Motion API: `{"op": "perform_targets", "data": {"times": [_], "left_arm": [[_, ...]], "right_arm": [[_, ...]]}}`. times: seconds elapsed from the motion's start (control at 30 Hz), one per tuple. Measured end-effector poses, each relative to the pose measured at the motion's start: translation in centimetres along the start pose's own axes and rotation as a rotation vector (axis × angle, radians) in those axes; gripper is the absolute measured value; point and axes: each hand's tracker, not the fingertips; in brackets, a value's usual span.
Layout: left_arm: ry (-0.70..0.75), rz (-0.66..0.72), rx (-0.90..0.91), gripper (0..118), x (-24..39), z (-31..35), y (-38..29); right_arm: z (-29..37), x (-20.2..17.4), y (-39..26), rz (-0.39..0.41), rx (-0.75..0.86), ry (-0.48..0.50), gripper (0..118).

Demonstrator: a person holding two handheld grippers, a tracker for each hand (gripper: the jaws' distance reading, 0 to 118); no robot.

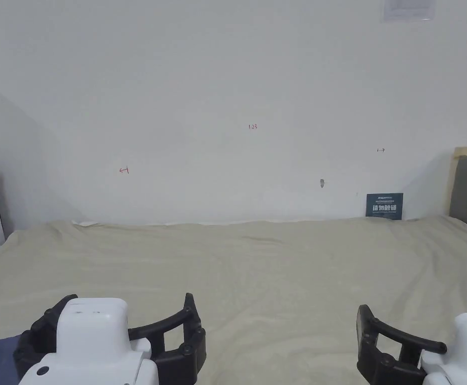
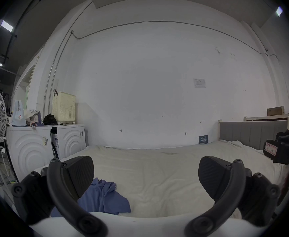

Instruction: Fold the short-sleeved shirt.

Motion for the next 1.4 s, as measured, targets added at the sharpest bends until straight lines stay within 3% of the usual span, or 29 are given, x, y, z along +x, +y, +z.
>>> {"op": "perform_targets", "data": {"times": [0.17, 0.2, 0.23, 0.27, 0.3, 0.33, 0.4, 0.47, 0.7, 0.93, 1.07, 1.2, 1.27, 1.4], "left_arm": [[-0.009, 0.025, 0.001, 117, 0.0, 0.2, -0.1], [-0.017, 0.029, -0.001, 111, -0.1, 0.3, 0.0], [-0.024, 0.029, 0.003, 99, -0.1, 0.3, 0.0], [-0.028, 0.024, 0.007, 74, 0.0, 0.4, 0.1], [-0.025, 0.01, 0.012, 24, 0.2, 0.5, 0.2], [-0.015, -0.005, 0.016, 0, 0.3, 0.4, 0.2], [0.013, -0.011, 0.008, 0, 0.3, 0.2, 0.2], [-0.028, 0.024, 0.016, 0, -0.1, 0.2, 0.4], [-0.027, -0.033, 0.002, 0, 0.6, -0.6, 0.3], [-0.003, -0.01, -0.005, 0, -0.1, -0.5, 0.4], [0.118, -0.034, -0.043, 0, -3.6, 1.0, 0.9], [0.264, -0.055, -0.06, 0, -9.8, 4.4, 1.7], [0.387, -0.093, -0.065, 0, -12.2, 6.4, 1.9], [0.463, -0.088, -0.103, 0, -14.8, 8.5, 1.1]], "right_arm": [[0.3, -0.1, -0.3, 0.04, -0.006, 0.004, 118], [0.4, -0.1, -0.3, 0.034, -0.004, 0.021, 110], [0.5, 0.0, -0.3, 0.018, -0.006, 0.042, 91], [0.7, 0.0, -0.3, 0.003, 0.0, 0.058, 63], [0.7, -0.1, -0.4, -0.008, 0.009, 0.053, 11], [0.6, -0.2, -0.3, 0.0, 0.004, 0.048, 0], [0.1, -0.2, -0.8, 0.004, 0.009, 0.002, 0], [-0.1, 0.2, -1.0, -0.023, -0.009, 0.043, 0], [-0.6, 1.1, -0.5, -0.046, -0.006, -0.003, 0], [-0.6, 0.8, 0.3, -0.024, -0.025, -0.025, 0], [-1.7, -2.3, 0.6, 0.005, -0.034, 0.05, 0], [-3.1, -7.8, 0.7, -0.028, -0.047, 0.216, 0], [-3.3, -11.1, 0.4, -0.003, -0.042, 0.298, 0], [-3.1, -15.2, -0.3, 0.022, -0.067, 0.451, 0]]}}
